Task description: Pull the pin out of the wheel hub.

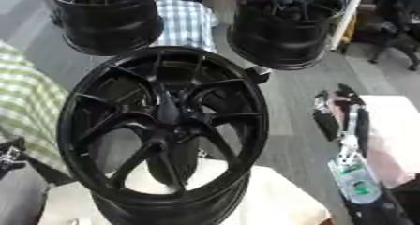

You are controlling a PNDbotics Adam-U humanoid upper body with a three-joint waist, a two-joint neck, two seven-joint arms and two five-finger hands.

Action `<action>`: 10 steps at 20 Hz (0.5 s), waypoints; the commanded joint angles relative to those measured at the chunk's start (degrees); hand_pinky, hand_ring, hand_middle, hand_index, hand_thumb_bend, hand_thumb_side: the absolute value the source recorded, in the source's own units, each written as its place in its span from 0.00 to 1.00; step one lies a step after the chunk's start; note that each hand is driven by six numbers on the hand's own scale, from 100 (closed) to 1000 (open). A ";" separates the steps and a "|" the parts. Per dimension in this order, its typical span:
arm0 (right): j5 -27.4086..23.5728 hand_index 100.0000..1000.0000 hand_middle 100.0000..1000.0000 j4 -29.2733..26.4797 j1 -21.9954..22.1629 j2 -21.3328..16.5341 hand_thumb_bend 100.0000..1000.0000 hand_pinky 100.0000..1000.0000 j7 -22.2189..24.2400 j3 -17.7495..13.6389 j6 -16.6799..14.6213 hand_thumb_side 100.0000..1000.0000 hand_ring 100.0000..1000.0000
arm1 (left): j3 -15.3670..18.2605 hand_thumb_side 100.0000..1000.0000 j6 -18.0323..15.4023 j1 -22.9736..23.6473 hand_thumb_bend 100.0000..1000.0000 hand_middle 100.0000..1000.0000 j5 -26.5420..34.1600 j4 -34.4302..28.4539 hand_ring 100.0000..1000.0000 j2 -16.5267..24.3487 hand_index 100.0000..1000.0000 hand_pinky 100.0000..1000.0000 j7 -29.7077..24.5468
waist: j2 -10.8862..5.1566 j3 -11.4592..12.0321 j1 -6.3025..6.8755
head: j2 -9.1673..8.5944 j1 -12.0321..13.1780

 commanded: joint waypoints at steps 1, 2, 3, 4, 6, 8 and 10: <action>-1.30 0.82 0.66 1.83 0.22 1.06 0.07 0.74 -0.06 1.17 -2.01 0.48 0.66 | -0.37 0.56 -0.39 -0.90 0.32 0.61 0.22 -0.69 0.63 0.77 0.73 0.67 -0.27 | -0.05 -0.05 0.45 | -0.12 -0.17; -1.74 0.82 0.65 2.54 0.50 1.22 0.07 0.74 -0.02 1.32 -2.50 0.48 0.66 | -0.39 0.56 -0.47 -0.88 0.32 0.61 0.24 -0.70 0.63 0.80 0.73 0.66 -0.31 | 0.05 -0.11 0.50 | -0.12 -0.14; -2.06 0.82 0.65 3.29 0.73 1.34 0.06 0.74 0.22 1.46 -2.82 0.49 0.66 | -0.38 0.56 -0.54 -0.89 0.32 0.61 0.27 -0.70 0.63 0.81 0.73 0.67 -0.31 | 0.13 -0.17 0.60 | -0.12 -0.11; -2.14 0.81 0.64 3.79 0.78 1.38 0.06 0.74 0.52 1.54 -3.18 0.49 0.65 | -0.37 0.56 -0.59 -0.89 0.32 0.61 0.32 -0.68 0.63 0.81 0.73 0.67 -0.31 | 0.18 -0.20 0.67 | -0.12 -0.10; -1.90 0.81 0.63 4.65 0.63 1.36 0.05 0.74 0.95 1.76 -3.75 0.49 0.64 | -0.31 0.56 -0.69 -0.84 0.32 0.61 0.36 -0.68 0.63 0.84 0.73 0.67 -0.29 | 0.25 -0.28 0.82 | -0.12 -0.24; -1.87 0.81 0.63 5.07 0.58 1.49 0.05 0.74 1.20 1.80 -4.07 0.49 0.64 | -0.24 0.56 -0.76 -0.76 0.32 0.61 0.34 -0.64 0.63 0.90 0.73 0.67 -0.23 | 0.29 -0.41 0.92 | -0.12 -0.30; -1.88 0.81 0.63 5.27 0.55 1.58 0.05 0.74 1.49 1.91 -4.19 0.50 0.64 | -0.16 0.56 -0.82 -0.69 0.32 0.61 0.34 -0.57 0.63 0.97 0.73 0.67 -0.15 | 0.34 -0.62 1.01 | -0.12 -0.40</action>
